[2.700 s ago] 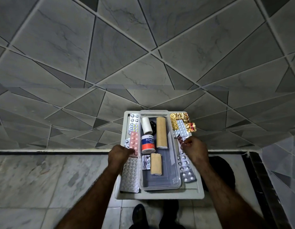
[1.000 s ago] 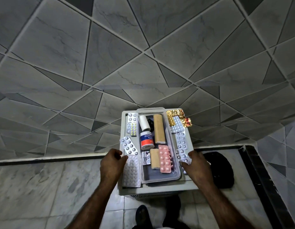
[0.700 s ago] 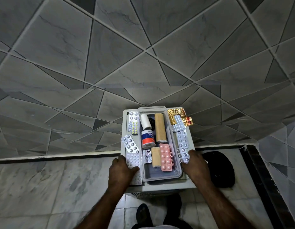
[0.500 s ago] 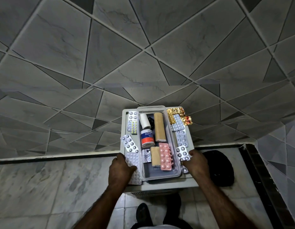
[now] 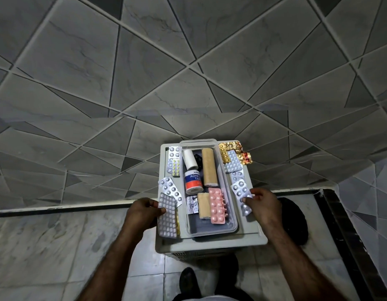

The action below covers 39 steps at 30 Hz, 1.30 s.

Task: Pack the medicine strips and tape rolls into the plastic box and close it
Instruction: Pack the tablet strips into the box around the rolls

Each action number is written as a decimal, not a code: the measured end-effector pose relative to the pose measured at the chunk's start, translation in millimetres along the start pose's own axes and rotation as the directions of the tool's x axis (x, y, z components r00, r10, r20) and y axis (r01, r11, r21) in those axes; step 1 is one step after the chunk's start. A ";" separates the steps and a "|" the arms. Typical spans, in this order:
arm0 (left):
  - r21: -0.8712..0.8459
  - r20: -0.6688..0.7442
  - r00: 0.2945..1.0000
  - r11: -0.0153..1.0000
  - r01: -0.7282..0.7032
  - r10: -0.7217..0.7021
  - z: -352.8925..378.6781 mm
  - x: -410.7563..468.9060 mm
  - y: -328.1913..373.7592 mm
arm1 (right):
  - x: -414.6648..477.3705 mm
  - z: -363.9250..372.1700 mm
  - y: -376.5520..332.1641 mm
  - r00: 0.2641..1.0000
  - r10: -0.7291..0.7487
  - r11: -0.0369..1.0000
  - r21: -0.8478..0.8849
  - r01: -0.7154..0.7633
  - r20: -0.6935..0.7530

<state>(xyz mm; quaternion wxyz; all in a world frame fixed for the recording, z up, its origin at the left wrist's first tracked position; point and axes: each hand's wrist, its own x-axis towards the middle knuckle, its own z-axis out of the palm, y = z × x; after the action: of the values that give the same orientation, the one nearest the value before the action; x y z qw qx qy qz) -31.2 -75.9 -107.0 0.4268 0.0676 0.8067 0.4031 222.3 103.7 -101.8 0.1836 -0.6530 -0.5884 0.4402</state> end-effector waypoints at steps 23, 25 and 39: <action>-0.139 0.004 0.970 0.961 -0.241 0.243 21.1 -34.1 54.2 | -51.8 39.8 -31.9 0.968 -0.210 0.978 0.020 0.209 0.135; -0.141 0.015 0.970 0.961 -0.236 0.241 23.3 -33.5 52.7 | -53.0 41.7 -30.7 0.967 -0.204 0.979 0.029 0.201 0.154; 0.410 0.011 0.940 0.856 -0.316 0.342 61.6 -28.7 36.4 | -41.4 34.5 -24.4 0.954 -0.218 0.943 -0.206 0.260 0.204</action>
<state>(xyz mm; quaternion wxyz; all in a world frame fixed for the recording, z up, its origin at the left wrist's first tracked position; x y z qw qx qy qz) 24.0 -28.2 -82.1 0.3029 0.2789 0.8619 0.2960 183.5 61.5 -87.2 0.1054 -0.5514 -0.7246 0.3997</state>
